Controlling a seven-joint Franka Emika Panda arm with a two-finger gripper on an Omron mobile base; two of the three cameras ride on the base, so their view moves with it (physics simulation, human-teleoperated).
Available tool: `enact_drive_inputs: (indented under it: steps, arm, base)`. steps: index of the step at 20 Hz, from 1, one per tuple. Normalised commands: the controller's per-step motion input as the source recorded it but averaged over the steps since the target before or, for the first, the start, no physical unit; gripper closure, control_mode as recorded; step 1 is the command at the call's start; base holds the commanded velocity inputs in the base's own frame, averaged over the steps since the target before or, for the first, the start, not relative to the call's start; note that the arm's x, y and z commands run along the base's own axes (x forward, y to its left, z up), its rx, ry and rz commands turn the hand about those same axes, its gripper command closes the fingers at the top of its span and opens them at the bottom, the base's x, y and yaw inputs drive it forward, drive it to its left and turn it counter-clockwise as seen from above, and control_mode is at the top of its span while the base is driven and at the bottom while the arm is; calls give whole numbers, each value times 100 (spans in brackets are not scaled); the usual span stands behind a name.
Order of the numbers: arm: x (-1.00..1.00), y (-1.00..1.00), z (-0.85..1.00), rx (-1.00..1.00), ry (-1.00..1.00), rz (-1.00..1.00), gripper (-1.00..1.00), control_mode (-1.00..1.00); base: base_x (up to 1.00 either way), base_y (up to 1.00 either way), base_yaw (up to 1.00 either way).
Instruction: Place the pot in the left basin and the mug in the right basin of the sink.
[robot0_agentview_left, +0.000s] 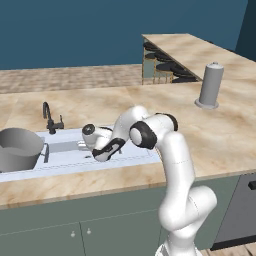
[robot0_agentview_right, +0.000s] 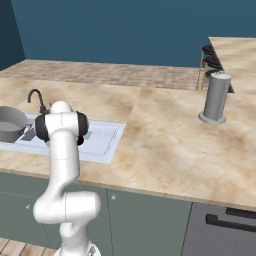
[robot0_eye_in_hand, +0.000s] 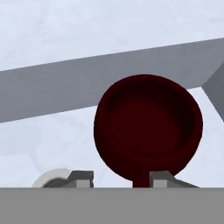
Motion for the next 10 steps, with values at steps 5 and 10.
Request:
enact_drive_inputs:
  steps: [5, 10]
  arm:
    - [0, 0, 1, 0, 0, 0, -100, -100]
    - [-6, -7, 37, 0, -3, 0, -100, -100]
  base:
    - [0, 0, 0]
    - [0, 0, 0]
